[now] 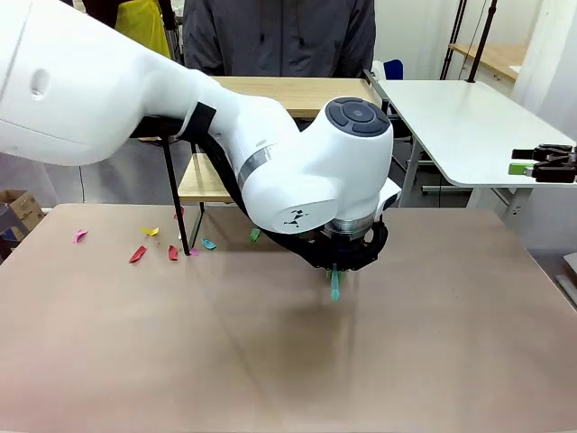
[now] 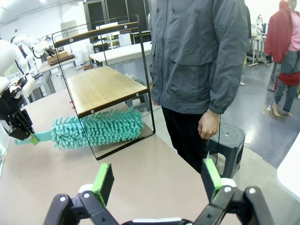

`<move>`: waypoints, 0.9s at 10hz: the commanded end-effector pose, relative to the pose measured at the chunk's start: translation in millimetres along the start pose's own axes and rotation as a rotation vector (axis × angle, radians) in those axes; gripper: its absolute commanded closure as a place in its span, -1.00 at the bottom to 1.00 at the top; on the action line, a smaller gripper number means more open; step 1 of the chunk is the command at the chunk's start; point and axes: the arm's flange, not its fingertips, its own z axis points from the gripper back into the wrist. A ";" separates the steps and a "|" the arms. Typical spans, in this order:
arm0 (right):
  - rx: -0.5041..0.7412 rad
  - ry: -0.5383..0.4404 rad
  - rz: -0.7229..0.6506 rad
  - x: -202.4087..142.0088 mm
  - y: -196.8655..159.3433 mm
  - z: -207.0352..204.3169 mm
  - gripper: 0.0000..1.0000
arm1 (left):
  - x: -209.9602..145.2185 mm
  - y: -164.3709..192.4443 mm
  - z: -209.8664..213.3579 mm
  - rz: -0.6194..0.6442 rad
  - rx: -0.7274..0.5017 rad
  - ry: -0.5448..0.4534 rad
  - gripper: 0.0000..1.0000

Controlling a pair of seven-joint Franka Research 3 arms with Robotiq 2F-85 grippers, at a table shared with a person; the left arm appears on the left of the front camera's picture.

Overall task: Clean the shelf.
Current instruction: Clean the specific section of the Shelf indicated by the human with the Duster.

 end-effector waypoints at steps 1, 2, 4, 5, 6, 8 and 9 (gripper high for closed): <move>0.002 0.003 0.006 2.7 0.5 -1.6 -1.00 | 6.7 -10.5 -10.9 0.035 0.007 -0.048 0.74; 0.002 0.003 0.006 2.7 0.5 -1.6 -1.00 | 9.3 -11.7 -21.6 0.014 0.004 -0.028 0.74; 0.002 0.003 0.006 2.7 0.5 -1.6 -1.00 | 9.7 -6.4 -34.5 0.022 0.006 -0.010 0.74; 0.002 0.003 0.006 2.7 0.5 -1.6 -1.00 | 12.7 -2.8 -36.9 0.036 0.020 -0.005 0.74; 0.002 0.003 0.006 2.7 0.5 -1.6 -1.00 | 13.1 2.5 -33.7 0.033 0.036 0.030 0.74; 0.002 0.003 0.006 2.7 0.5 -1.6 -1.00 | 10.9 0.6 -40.0 0.023 0.020 0.023 0.74; 0.002 0.003 0.006 2.7 0.5 -1.6 -1.00 | 11.2 13.0 -39.5 0.056 0.085 0.031 0.74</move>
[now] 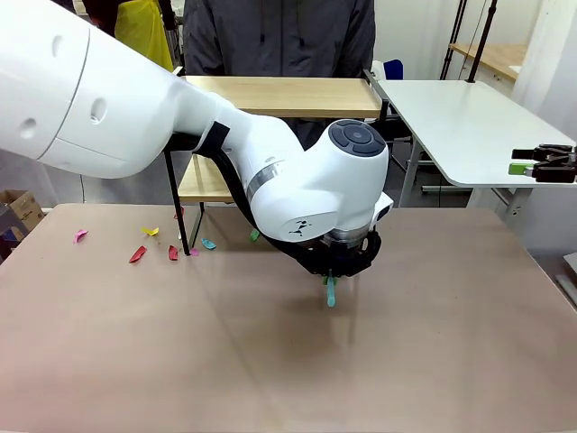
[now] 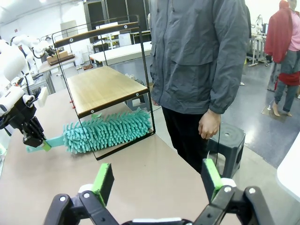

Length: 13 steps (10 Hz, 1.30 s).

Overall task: Clean the shelf.
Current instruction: Clean the specific section of the Shelf indicated by the human with the Duster.

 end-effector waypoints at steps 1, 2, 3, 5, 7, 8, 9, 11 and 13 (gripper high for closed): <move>0.002 0.003 0.006 2.7 0.5 -1.6 -1.00 | 4.0 22.9 2.4 0.048 0.071 0.024 0.74; 0.002 0.003 0.006 2.7 0.5 -1.6 -1.00 | 3.2 35.1 0.4 0.064 0.100 0.037 0.74; 0.002 0.003 0.006 2.7 0.5 -1.6 -1.00 | 3.7 48.8 -1.1 0.075 0.131 0.047 0.74; 0.002 0.003 0.006 2.7 0.5 -1.6 -1.00 | -3.1 86.4 -6.5 0.104 0.230 0.085 0.74; 0.002 0.003 0.006 2.7 0.5 -1.6 -1.00 | -11.0 125.5 -12.8 0.118 0.351 0.140 0.74; 0.002 0.003 0.006 2.7 0.5 -1.6 -1.00 | -15.5 144.3 -12.4 0.137 0.409 0.160 0.74; 0.002 0.003 0.006 2.7 0.5 -1.6 -1.00 | -16.8 159.4 -9.3 0.147 0.458 0.173 0.74; 0.002 0.003 0.006 2.7 0.5 -1.6 -1.00 | -18.9 175.4 -3.7 0.171 0.519 0.185 0.74; 0.002 0.003 0.006 2.7 0.5 -1.6 -1.00 | -14.2 174.7 -11.1 0.157 0.493 0.188 0.74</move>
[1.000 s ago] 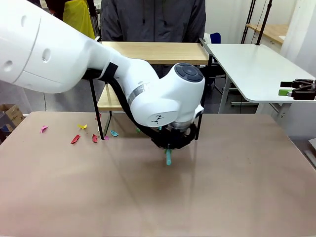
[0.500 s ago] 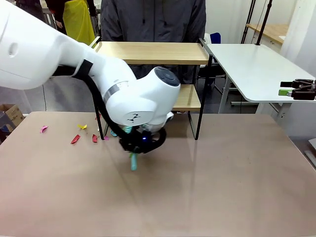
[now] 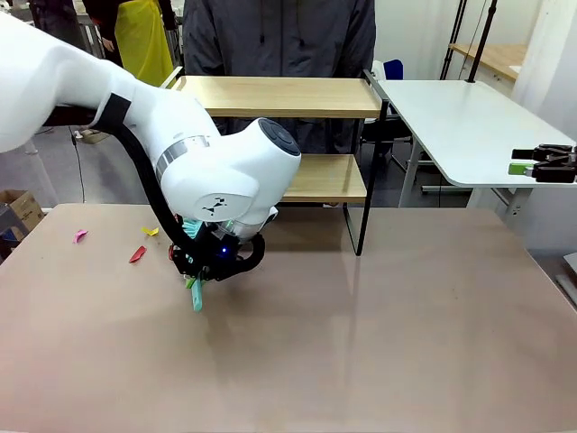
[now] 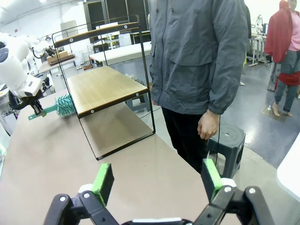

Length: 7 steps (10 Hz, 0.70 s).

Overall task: Clean the shelf.
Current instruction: Clean the specific section of the Shelf indicated by the human with the Duster.

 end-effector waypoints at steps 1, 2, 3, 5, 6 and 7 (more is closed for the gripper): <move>0.001 0.003 0.006 2.7 0.5 -1.5 -1.00 | 0.9 -3.5 -5.8 -0.006 -0.003 0.006 0.74; 0.001 0.003 0.006 2.7 0.5 -1.5 -1.00 | 0.9 -3.5 -5.8 -0.006 -0.003 0.006 0.74; 0.001 0.003 0.006 2.7 0.5 -1.5 -1.00 | -0.5 -2.1 -2.5 -0.004 0.000 0.004 0.74; 0.001 0.003 0.006 2.7 0.5 -1.5 -1.00 | -7.2 10.8 7.4 -0.004 -0.153 -0.085 0.74; 0.001 0.003 0.006 2.7 0.5 -1.5 -1.00 | -8.7 17.1 8.1 -0.029 -0.186 -0.099 0.74; 0.001 0.003 0.006 2.7 0.5 -1.5 -1.00 | -12.1 23.7 9.2 -0.064 -0.235 -0.124 0.74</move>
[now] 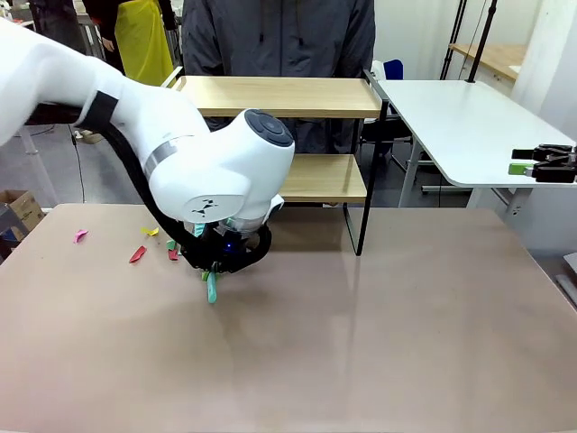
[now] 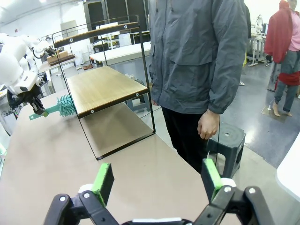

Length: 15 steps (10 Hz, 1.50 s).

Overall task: Clean the shelf.
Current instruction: Clean the specific section of the Shelf indicated by the human with the Duster.

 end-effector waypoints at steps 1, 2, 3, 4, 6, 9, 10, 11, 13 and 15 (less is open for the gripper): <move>0.001 0.003 0.006 2.7 0.5 -1.5 -1.00 | -13.8 26.3 -1.2 -0.061 -0.091 -0.036 0.74; 0.001 0.003 0.006 2.7 0.5 -1.5 -1.00 | -16.5 32.3 2.9 -0.087 -0.118 -0.064 0.74; 0.001 0.003 0.006 2.7 0.5 -1.5 -1.00 | -18.9 41.6 7.5 -0.148 -0.169 -0.112 0.74; 0.001 0.003 0.006 2.7 0.5 -1.5 -1.00 | -21.3 48.5 8.9 -0.184 -0.214 -0.136 0.74; 0.001 0.003 0.006 2.7 0.5 -1.5 -1.00 | -23.6 65.3 12.9 -0.296 -0.296 -0.176 0.74; 0.001 0.003 0.006 2.7 0.5 -1.5 -1.00 | -23.3 94.0 18.9 -0.526 -0.411 -0.202 0.74; 0.001 0.003 0.006 2.7 0.5 -1.5 -1.00 | -18.8 104.1 15.7 -0.628 -0.443 -0.197 0.74; 0.001 0.003 0.006 2.7 0.5 -1.5 -1.00 | -18.0 116.3 8.4 -0.713 -0.476 -0.172 0.74; 0.001 0.003 0.006 2.7 0.5 -1.5 -1.00 | -21.4 150.2 -3.9 -0.874 -0.596 -0.178 0.74; 0.001 0.003 0.006 2.7 0.5 -1.5 -1.00 | -21.7 185.3 -1.7 -0.980 -0.665 -0.202 0.74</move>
